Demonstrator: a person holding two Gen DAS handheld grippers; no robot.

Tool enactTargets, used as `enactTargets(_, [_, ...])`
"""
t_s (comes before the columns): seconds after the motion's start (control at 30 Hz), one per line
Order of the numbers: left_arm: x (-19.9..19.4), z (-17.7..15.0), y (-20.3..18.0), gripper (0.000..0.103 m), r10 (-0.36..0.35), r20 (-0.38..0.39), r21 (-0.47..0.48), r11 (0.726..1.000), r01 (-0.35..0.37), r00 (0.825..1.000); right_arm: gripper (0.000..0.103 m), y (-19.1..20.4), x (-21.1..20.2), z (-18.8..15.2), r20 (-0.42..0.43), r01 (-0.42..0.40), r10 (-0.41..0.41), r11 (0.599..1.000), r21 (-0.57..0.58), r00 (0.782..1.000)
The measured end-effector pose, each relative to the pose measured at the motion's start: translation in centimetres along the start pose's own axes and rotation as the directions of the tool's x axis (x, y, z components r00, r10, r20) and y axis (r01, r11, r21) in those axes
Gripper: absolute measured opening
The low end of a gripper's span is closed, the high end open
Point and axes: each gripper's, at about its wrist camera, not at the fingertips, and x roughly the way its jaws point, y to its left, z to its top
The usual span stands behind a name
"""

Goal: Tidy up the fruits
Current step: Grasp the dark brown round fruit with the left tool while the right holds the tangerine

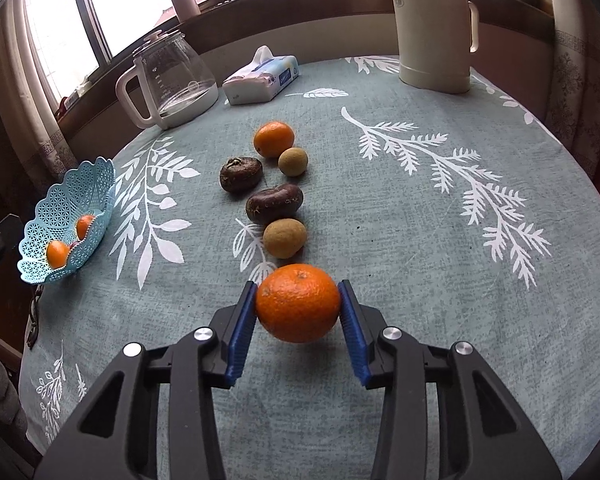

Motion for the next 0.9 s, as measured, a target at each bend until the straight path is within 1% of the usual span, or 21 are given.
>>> enactTargets(0.1, [0.8, 0.2, -0.8, 0.100, -0.012, -0.019, 0.002, 1.000, 0.012, 1.000, 0.041, -0.9, -1.1, 0.1, 0.023, -0.003, 0.002, 1.000, 0.015, 1.000])
enactTargets(0.2, [1.6, 0.3, -2.0, 0.100, -0.039, -0.043, 0.014, 0.999, 0.039, 0.998, 0.041, -2.1, -1.8, 0.1, 0.038, 0.001, -0.002, 1.000, 0.026, 0.999])
enactTargets(0.37, [3.1, 0.4, -5.1, 0.100, -0.077, -0.078, 0.051, 0.995, 0.082, 0.994, 0.041, -4.0, -2.4, -0.3, 0.059, 0.039, -0.041, 0.999, 0.031, 0.997])
enactTargets(0.53, [4.7, 0.4, -8.4, 0.100, -0.121, -0.120, 0.080, 0.988, 0.132, 0.985, 0.041, -5.5, -2.5, -0.3, 0.069, 0.025, -0.029, 0.998, 0.062, 0.997])
enactTargets(0.7, [7.0, 0.4, -10.8, 0.100, -0.168, -0.176, 0.072, 0.981, 0.183, 0.970, 0.041, -5.8, -2.2, -0.4, 0.067, -0.011, 0.006, 0.997, 0.071, 0.998])
enactTargets(0.83, [9.6, 0.6, -11.7, 0.100, -0.230, -0.241, 0.004, 0.971, 0.238, 0.943, 0.041, -6.0, -2.1, -0.5, 0.070, -0.032, 0.026, 0.996, 0.086, 0.997])
enactTargets(0.87, [10.1, 0.7, -12.0, 0.100, -0.243, -0.248, -0.007, 0.968, 0.249, 0.938, 0.041, -6.1, -2.1, -0.6, 0.070, -0.036, 0.030, 0.995, 0.092, 0.997])
enactTargets(0.9, [10.6, 0.7, -12.4, 0.100, -0.245, -0.252, -0.006, 0.968, 0.252, 0.936, 0.041, -6.2, -2.0, -0.6, 0.069, -0.040, 0.033, 0.994, 0.098, 0.997])
